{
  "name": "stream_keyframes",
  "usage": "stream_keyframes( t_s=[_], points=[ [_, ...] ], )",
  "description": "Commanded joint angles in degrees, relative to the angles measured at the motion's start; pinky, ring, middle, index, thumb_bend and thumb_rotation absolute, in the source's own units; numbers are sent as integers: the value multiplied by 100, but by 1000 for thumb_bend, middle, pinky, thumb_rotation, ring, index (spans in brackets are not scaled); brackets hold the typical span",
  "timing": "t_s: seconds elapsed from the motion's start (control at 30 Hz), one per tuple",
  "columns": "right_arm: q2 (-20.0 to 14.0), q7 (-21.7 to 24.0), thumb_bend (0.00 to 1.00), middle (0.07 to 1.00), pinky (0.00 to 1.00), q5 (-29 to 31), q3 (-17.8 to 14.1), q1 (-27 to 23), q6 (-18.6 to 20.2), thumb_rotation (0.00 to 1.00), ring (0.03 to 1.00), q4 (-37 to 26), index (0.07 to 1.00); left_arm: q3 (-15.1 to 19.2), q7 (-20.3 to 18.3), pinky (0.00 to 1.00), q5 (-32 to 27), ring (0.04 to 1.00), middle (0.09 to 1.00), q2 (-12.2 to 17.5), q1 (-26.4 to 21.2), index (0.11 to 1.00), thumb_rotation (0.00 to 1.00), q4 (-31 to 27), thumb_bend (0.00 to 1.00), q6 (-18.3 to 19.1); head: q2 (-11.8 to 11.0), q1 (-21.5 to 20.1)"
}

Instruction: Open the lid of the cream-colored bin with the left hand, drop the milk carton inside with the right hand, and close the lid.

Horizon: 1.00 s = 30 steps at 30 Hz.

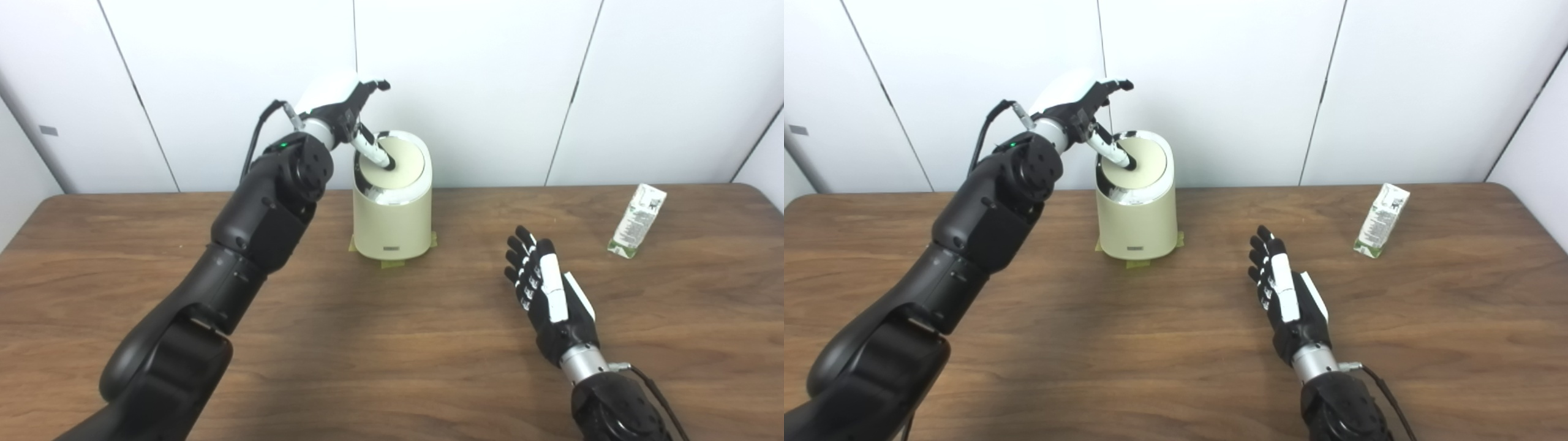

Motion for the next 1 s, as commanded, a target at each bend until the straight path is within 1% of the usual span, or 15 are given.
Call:
stream_keyframes(
  t_s=[0.0,0.13,0.17,0.23,0.3,0.37,0.4,0.53,0.6,0.67,0.73,0.8,0.9,0.97],
  points=[
    [56,13,680,984,978,29,0,-143,-162,1000,990,-212,1000,-92,346,714,241,860,928,102,-527,889,31,63,891,-295,12,2],
    [63,16,672,983,991,59,-36,-131,-183,1000,996,-245,1000,-310,439,759,471,874,924,155,-624,888,12,250,893,-457,28,20],
    [72,2,670,982,995,66,-56,-129,-167,1000,997,-262,1000,-420,454,763,607,876,923,179,-659,888,13,308,893,-473,35,19],
    [87,-19,680,977,970,72,-78,-124,-114,1000,988,-310,1000,-588,457,753,837,870,915,213,-705,889,40,372,906,-453,62,1],
    [74,-14,688,971,962,55,-76,-118,-75,1000,984,-357,1000,-671,399,761,931,873,913,227,-735,893,46,394,912,-430,99,-10],
    [42,-10,694,966,961,33,-80,-124,-47,1000,982,-383,998,-749,245,775,1013,878,911,239,-761,895,47,387,920,-388,123,0],
    [30,-14,696,961,971,31,-91,-133,-39,1000,982,-383,995,-802,155,789,1072,891,916,250,-774,907,63,377,915,-367,123,0],
    [-14,-18,694,957,977,55,-150,-147,3,1000,979,-406,995,-954,-133,802,1258,902,921,290,-782,916,78,250,916,-306,171,31],
    [-44,-16,710,949,966,64,-190,-148,33,1000,972,-437,992,-1121,-328,831,1459,915,934,331,-780,918,81,181,925,-275,199,43],
    [-64,-26,715,939,945,79,-241,-146,32,1000,955,-440,985,-1324,-452,844,1723,924,933,374,-778,924,101,161,953,-257,214,46],
    [-92,-3,714,936,940,132,-291,-136,15,1000,948,-428,983,-1478,-455,853,1896,922,924,403,-753,923,101,181,976,-321,227,71],
    [-102,2,711,934,948,162,-324,-127,18,1000,945,-428,982,-1651,-464,872,2052,924,921,446,-738,921,92,223,990,-466,236,96],
    [-108,-29,700,931,940,138,-332,-121,51,1000,943,-427,978,-1927,-408,856,2330,914,915,494,-715,922,121,337,1000,-656,243,108],
    [-118,-38,698,929,937,114,-322,-116,77,1000,941,-442,976,-2020,-358,854,2430,911,915,489,-676,922,137,404,1000,-702,245,104]
  ],
)
